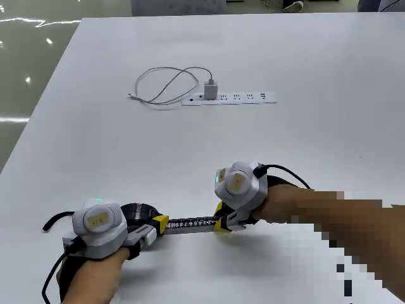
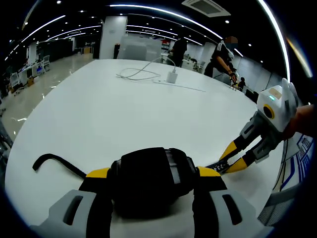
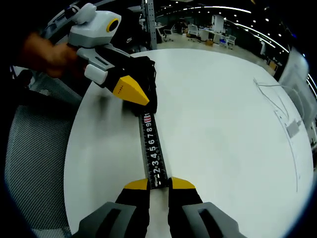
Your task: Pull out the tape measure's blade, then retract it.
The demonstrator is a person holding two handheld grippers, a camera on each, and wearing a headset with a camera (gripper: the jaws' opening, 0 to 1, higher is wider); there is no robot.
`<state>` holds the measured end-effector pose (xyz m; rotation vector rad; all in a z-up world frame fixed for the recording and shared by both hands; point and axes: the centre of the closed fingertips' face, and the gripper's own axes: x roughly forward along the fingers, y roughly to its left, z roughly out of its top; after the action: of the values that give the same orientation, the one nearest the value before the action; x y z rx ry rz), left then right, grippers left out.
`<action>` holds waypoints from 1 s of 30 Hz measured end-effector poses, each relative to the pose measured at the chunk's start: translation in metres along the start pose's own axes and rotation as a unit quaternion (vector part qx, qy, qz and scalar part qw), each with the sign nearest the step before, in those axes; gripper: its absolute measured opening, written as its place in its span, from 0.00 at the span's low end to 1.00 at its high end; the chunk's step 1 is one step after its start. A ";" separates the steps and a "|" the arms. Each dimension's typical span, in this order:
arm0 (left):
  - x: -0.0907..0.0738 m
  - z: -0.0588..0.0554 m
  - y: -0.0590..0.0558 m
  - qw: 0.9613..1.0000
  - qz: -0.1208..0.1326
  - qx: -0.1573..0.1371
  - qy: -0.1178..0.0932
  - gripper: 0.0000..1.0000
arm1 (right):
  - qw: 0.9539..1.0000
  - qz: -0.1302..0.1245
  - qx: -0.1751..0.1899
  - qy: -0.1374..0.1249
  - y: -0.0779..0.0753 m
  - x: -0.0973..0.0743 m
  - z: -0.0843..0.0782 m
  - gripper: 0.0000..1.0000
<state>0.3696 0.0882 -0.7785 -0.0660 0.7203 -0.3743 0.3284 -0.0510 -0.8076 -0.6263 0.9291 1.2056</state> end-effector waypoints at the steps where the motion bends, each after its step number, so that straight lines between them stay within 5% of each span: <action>1: 0.000 0.000 0.000 1.000 0.000 0.001 0.001 0.62 | 1.000 0.001 -0.001 0.000 0.000 0.001 0.002 0.09; 30: 0.001 0.000 0.000 1.000 0.000 -0.002 0.001 0.62 | 1.000 0.001 -0.003 -0.012 0.002 0.008 0.014 0.09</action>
<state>0.3700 0.0881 -0.7789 -0.0696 0.7236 -0.3722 0.3303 -0.0353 -0.8071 -0.6151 0.9061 1.2148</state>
